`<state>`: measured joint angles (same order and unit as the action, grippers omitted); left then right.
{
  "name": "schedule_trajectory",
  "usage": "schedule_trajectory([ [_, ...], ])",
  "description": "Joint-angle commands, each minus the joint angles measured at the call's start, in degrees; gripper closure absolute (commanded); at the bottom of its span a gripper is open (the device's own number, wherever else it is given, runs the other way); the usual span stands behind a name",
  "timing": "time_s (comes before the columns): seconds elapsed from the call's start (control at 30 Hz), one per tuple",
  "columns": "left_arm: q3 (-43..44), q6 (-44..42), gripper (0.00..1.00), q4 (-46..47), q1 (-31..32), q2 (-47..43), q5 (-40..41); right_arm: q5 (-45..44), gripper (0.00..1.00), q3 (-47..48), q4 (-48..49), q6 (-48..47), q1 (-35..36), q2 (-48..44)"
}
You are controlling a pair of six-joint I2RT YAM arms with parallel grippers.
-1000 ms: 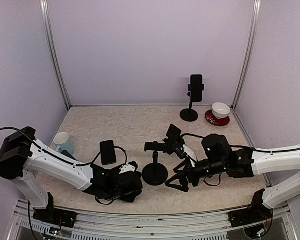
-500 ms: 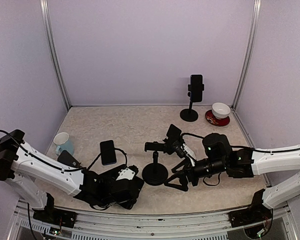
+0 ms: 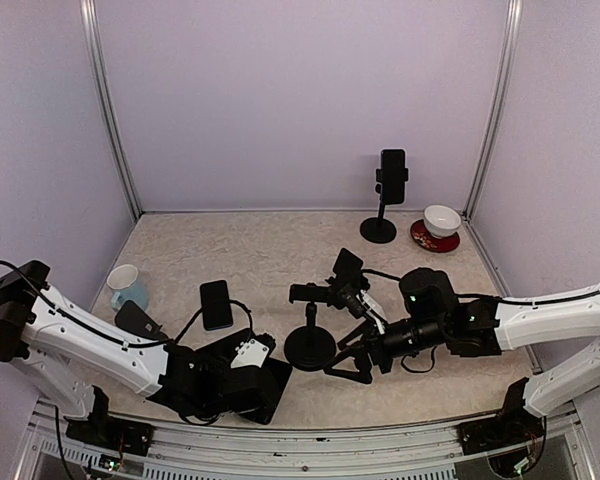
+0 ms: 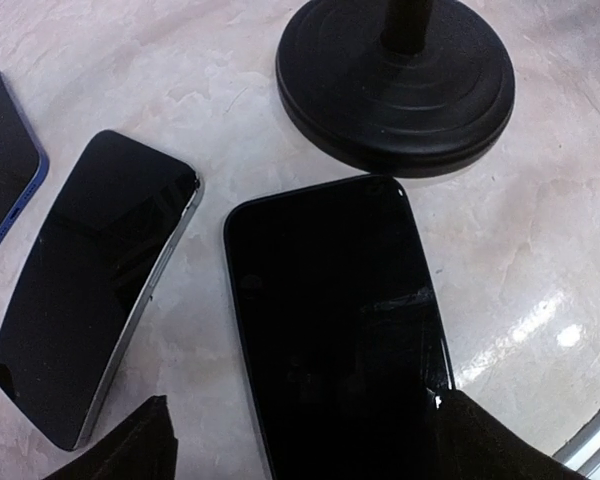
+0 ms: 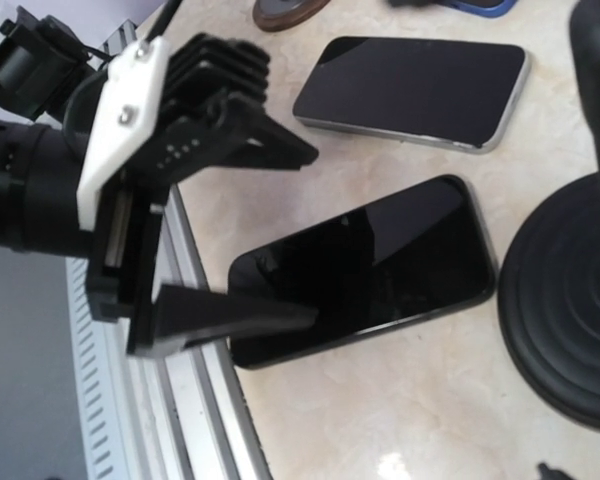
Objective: Place the phone on the phone stand
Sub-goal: Move the phone to the corner of the board.
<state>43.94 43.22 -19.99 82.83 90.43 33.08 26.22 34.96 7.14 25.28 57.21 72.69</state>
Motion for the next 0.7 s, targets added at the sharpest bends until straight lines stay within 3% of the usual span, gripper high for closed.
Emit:
schedule_trajectory([
  [0.0,0.71,2.86,0.02,-0.74,0.23,0.71,-1.25,-0.18,0.0,-0.33,1.02,0.3,-0.25,0.73],
  [0.23,0.45,1.48,0.01,2.69,-0.36,1.73,-6.81,-0.51,0.0,-0.44,0.9,-0.16,-0.22,1.34],
  [0.67,4.53,6.4,0.01,-4.27,0.22,8.74,-8.2,-1.43,0.0,-1.04,0.38,-1.06,-0.18,0.77],
])
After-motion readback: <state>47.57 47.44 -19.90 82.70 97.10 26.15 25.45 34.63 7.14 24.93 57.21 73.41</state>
